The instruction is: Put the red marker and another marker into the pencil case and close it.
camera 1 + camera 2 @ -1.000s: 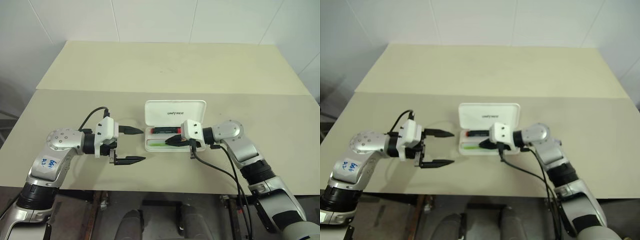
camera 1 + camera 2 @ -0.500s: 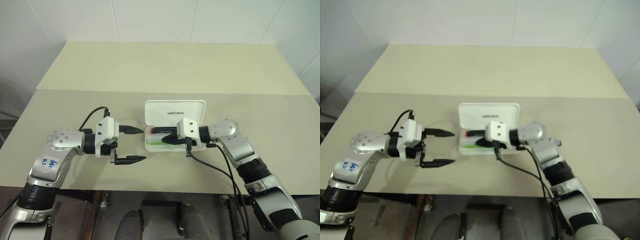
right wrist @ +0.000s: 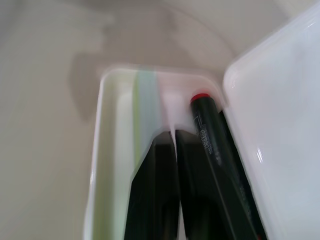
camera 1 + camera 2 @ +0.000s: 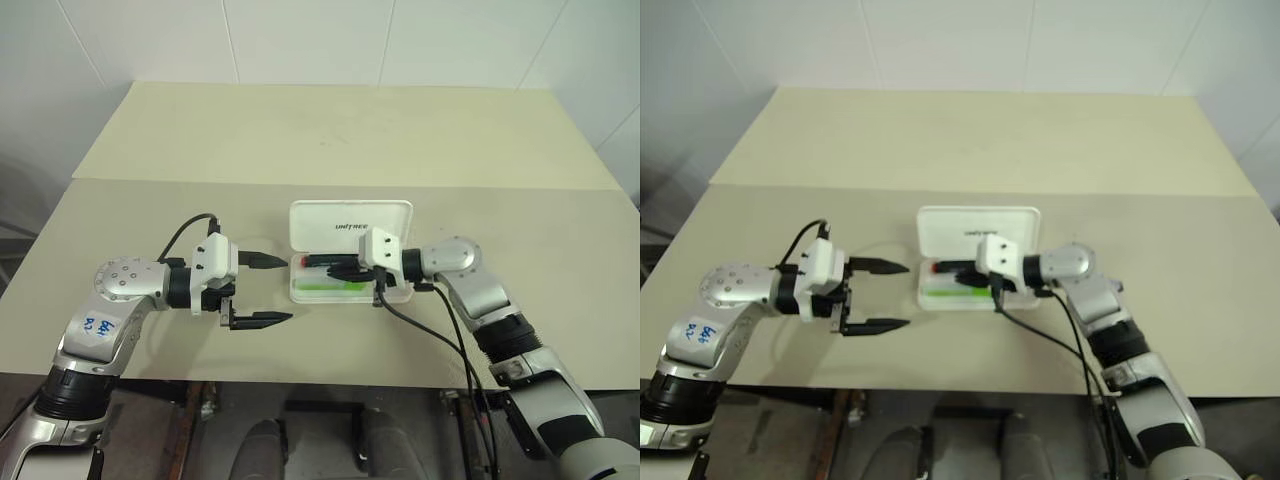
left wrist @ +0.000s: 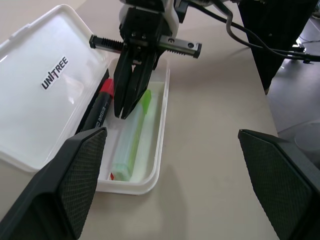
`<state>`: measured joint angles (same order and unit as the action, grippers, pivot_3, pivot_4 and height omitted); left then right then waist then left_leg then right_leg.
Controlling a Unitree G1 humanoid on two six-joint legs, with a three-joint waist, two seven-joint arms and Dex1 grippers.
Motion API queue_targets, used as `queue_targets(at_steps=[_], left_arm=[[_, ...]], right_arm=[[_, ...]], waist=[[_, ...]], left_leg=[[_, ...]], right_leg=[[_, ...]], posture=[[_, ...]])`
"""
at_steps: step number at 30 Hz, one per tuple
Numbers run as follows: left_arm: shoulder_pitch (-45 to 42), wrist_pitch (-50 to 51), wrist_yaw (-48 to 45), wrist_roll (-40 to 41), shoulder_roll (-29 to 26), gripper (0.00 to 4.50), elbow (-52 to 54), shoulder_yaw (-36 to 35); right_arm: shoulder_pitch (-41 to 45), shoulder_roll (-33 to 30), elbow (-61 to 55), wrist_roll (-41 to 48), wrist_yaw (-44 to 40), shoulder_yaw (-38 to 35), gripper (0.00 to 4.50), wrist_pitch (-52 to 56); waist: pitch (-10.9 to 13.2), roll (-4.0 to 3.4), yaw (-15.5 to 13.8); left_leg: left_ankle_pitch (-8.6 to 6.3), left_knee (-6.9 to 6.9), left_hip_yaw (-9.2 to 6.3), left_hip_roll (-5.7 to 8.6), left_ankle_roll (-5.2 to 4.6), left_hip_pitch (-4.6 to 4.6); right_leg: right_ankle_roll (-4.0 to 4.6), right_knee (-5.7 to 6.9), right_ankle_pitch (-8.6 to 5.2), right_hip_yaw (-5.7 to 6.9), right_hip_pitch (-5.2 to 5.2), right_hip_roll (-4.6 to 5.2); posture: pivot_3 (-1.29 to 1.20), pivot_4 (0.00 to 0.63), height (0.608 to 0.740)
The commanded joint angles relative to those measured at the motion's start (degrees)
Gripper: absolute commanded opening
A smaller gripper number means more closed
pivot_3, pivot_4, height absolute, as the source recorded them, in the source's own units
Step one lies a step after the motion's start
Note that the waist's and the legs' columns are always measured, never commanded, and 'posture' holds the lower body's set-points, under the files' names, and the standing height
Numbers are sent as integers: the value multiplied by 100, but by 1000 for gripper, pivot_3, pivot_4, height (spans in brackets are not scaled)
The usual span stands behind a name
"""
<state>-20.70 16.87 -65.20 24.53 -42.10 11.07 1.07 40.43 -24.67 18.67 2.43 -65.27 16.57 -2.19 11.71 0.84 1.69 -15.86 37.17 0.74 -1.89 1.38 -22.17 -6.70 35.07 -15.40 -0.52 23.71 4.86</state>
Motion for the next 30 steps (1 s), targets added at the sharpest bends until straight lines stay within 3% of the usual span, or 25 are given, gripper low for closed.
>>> queue_targets(at_steps=[1,13,21,24,30], left_arm=[[10,-10,-26,67,-37,4500,212,-59],[-8,-10,-56,58,-45,4500,196,-58],[-19,1,-96,60,-42,4500,188,-55],[-19,4,-97,60,-40,4500,190,-57],[-19,24,-91,77,-36,4500,188,-72]], right_arm=[[49,-17,103,-123,11,52,149,-169],[-151,-41,-479,145,-195,-81,149,-125],[-235,-203,-1267,988,-379,-545,149,391],[-443,-395,-1708,1299,-429,-683,728,808],[-1243,-1204,-2594,1808,-488,-1203,2970,1452]], waist=[[0,0,-6],[0,0,-4],[0,0,-12],[0,0,-17],[0,0,-41]], left_leg=[[0,0,-1,0,0,0],[0,-1,-1,0,0,-1],[0,-2,-2,-1,0,-2],[0,-4,-3,-2,0,-2],[-1,0,-2,0,2,-6]], right_leg=[[0,0,0,1,0,0],[0,-1,0,1,0,0],[0,-2,0,1,0,0],[0,-5,0,3,0,0],[1,-8,-1,3,-1,4]], posture=[[0,150,740],[0,150,740],[0,150,740],[0,150,740],[0,150,740]])
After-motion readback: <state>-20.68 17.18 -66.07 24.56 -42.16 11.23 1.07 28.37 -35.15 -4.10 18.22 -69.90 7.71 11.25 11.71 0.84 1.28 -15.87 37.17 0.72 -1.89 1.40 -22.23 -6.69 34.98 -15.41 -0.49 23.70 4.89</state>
